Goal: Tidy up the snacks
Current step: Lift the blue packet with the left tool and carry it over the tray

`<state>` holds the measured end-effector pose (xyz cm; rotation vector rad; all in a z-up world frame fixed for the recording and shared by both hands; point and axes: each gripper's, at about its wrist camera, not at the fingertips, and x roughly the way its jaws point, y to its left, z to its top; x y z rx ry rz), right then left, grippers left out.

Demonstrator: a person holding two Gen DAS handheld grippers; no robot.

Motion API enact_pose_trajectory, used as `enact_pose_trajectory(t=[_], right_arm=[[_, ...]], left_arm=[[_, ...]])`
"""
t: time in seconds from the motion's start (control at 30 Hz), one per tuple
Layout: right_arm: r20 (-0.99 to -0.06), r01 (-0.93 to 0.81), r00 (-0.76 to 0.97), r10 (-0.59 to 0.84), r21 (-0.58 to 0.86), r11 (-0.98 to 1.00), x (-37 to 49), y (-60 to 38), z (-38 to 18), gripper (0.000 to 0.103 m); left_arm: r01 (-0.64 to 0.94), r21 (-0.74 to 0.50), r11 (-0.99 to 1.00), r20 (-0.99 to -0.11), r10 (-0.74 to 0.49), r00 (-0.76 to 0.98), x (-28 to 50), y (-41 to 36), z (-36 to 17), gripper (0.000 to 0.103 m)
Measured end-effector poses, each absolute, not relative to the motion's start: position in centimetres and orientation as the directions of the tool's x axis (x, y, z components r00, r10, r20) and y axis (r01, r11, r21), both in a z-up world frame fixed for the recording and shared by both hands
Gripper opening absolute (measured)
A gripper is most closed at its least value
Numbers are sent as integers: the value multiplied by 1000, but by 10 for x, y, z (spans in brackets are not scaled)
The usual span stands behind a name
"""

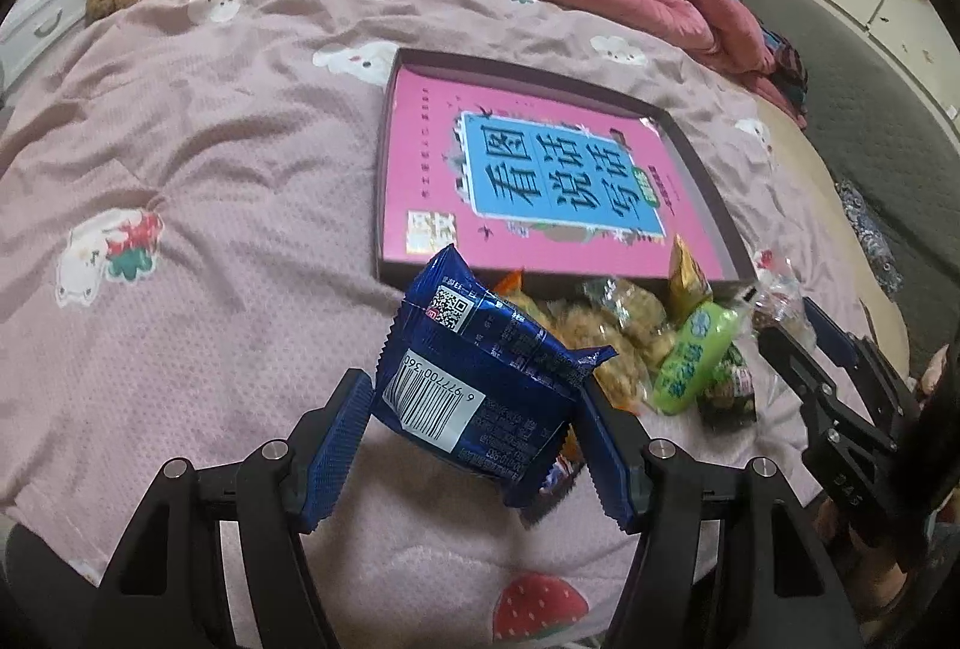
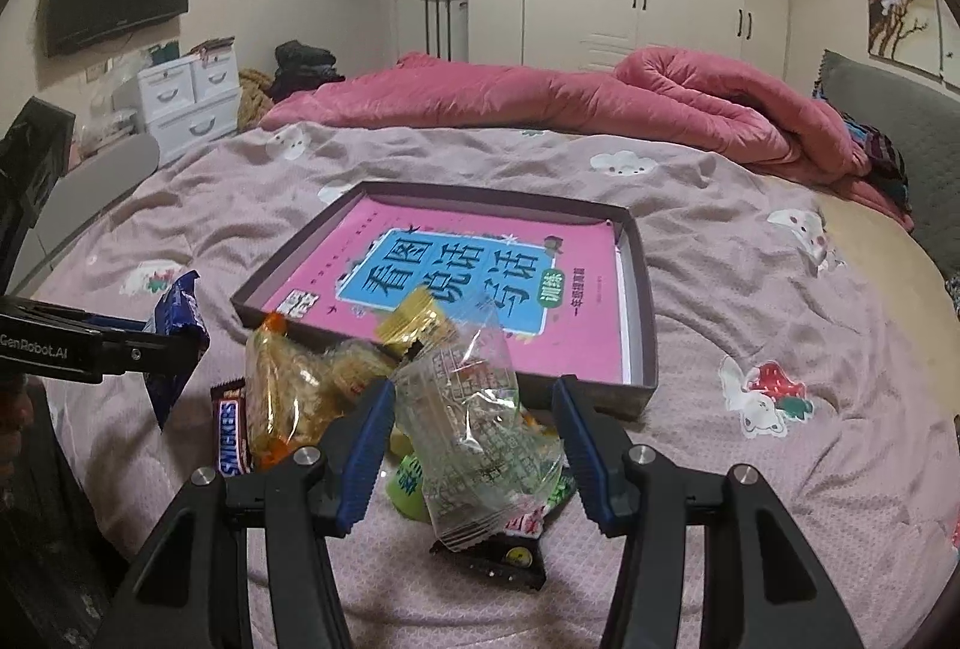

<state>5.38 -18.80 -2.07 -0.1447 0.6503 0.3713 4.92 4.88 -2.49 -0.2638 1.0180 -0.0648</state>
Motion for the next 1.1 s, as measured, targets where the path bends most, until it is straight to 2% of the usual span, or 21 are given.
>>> enact_pose_trajectory(t=[0.6, 1.1], right_arm=[[-579, -300, 770, 268, 42, 953, 85, -208, -17, 55], [-583, -260, 771, 256, 80, 962, 124, -216, -24, 55]], left_arm=[[-103, -254, 962, -806, -151, 572, 99, 48, -15, 69], [-120, -231, 966, -832, -132, 539, 155, 45, -37, 69]])
